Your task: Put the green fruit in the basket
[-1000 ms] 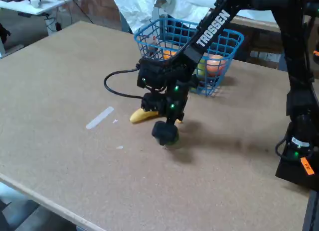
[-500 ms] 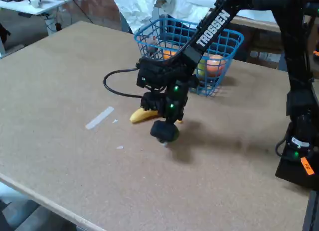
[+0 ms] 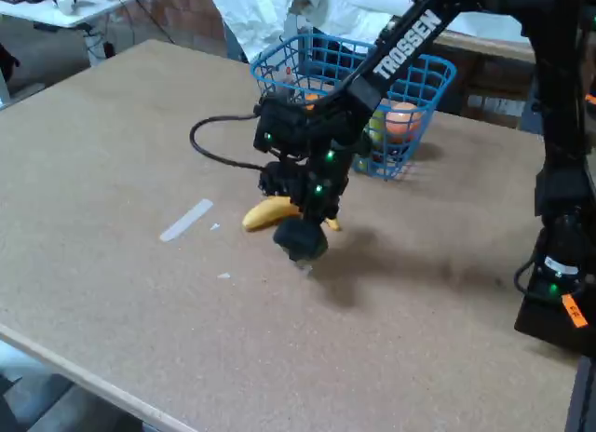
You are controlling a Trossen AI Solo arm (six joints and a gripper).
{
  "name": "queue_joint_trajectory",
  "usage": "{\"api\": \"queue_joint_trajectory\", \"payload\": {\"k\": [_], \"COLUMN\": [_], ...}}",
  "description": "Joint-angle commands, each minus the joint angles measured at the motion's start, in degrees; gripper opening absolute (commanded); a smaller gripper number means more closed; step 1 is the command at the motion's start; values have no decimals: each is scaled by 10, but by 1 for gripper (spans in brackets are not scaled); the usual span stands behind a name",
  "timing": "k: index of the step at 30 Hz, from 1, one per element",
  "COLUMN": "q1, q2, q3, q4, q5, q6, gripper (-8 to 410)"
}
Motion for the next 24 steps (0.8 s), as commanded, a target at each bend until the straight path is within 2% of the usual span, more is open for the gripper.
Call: {"api": "queue_joint_trajectory", "payload": {"k": [1, 6, 14, 17, 24], "q1": [10, 10, -6, -37, -156], "q2": [-156, -230, -252, -249, -249], "q3": [0, 20, 149, 198, 266], "q4": [6, 2, -85, -108, -129], "q5": [-3, 59, 173, 187, 184], "q6": [-1, -6, -22, -28, -39], "gripper": [51, 51, 51, 51, 51]}}
